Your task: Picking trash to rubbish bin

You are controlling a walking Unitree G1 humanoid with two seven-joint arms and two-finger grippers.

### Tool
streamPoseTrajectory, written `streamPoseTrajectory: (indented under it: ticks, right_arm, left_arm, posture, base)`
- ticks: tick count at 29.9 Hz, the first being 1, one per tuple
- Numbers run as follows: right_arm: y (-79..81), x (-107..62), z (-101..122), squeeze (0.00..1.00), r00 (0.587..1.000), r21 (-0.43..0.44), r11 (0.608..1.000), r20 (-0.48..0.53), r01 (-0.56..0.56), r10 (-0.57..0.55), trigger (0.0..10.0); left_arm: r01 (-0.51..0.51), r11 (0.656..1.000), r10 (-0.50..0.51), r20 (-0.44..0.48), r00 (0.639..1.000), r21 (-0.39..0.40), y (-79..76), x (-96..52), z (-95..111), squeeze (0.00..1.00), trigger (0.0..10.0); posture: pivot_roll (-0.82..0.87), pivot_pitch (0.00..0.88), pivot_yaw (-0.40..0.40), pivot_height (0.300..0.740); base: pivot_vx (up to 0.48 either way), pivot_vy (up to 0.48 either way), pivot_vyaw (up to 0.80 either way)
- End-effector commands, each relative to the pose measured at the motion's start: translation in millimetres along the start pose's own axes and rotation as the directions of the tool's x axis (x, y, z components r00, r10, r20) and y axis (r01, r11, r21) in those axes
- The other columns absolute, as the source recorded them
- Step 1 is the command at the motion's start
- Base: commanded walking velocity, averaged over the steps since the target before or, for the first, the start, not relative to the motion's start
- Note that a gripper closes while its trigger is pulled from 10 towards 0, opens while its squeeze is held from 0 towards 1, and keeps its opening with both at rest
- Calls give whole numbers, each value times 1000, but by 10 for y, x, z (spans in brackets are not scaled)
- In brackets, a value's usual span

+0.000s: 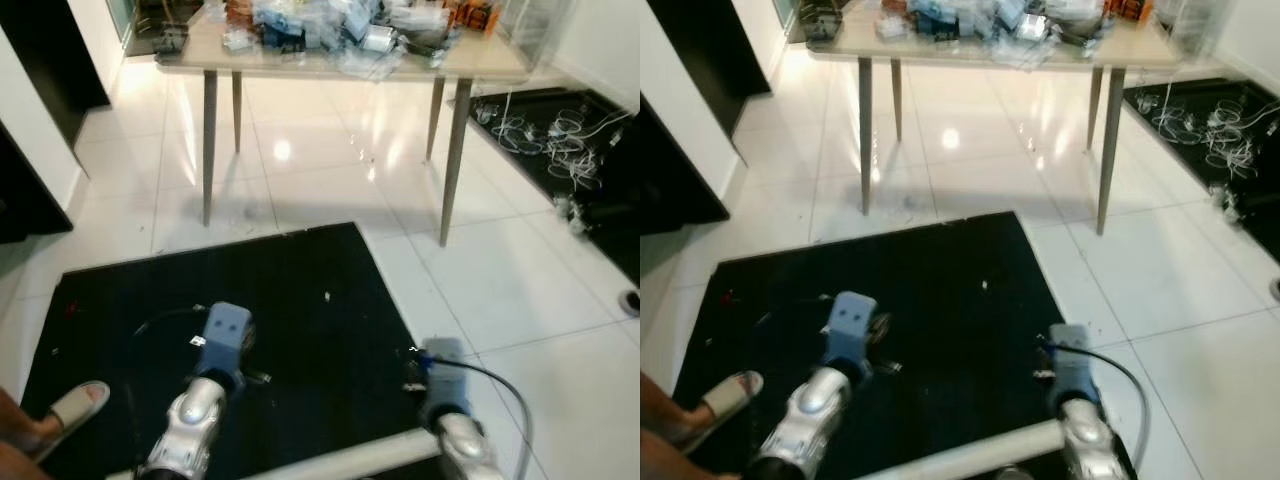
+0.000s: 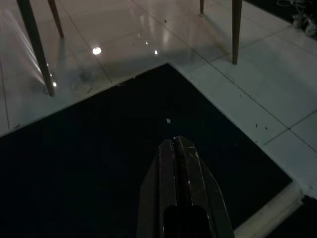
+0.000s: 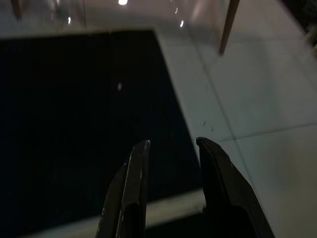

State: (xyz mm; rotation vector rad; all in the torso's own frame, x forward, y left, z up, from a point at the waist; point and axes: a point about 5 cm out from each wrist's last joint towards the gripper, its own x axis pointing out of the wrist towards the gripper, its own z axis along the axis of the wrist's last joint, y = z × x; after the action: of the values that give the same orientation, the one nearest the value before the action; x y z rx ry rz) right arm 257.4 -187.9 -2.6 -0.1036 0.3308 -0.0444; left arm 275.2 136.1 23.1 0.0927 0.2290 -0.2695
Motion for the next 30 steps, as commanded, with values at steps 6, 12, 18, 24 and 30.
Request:
streamPoseTrajectory:
  ticks: [6, 12, 18, 24, 30]
  right_arm:
    - [118, -19, -45, 0, 999, 9, 999, -15, -35, 35, 10000]
    - [119, -18, -40, 0, 999, -2, 999, -14, -42, 42, 10000]
    - [113, -24, -43, 0, 999, -5, 999, -15, -41, 41, 10000]
    - [122, -23, -38, 0, 999, -4, 999, -13, -41, 41, 10000]
    - [135, -19, -31, 0, 999, -5, 999, -12, -47, 47, 10000]
  left_arm:
    - [0, 1000, -1, -37, 999, -26, 16, -62, -115, 0, 10000]
    - [2, 999, -3, -30, 1000, -45, 5, -50, -97, 0, 10000]
    - [6, 998, -8, -28, 1000, -56, -5, -49, -92, 0, 10000]
    - [13, 998, -15, -24, 1000, -65, -11, -45, -84, 0, 10000]
    - [13, 997, -15, -21, 1000, -69, -9, -37, -73, 0, 10000]
  posture:
    - [-10, 44, 19, 740]
    - [-13, 42, 18, 740]
    - [-13, 44, 19, 740]
    - [-15, 48, 19, 740]
    - [-16, 53, 14, 740]
  base:
    - [0, 0, 0]
    - [168, 0, 0]
    - [256, 0, 0]
    - [259, 0, 0]
    - [262, 0, 0]
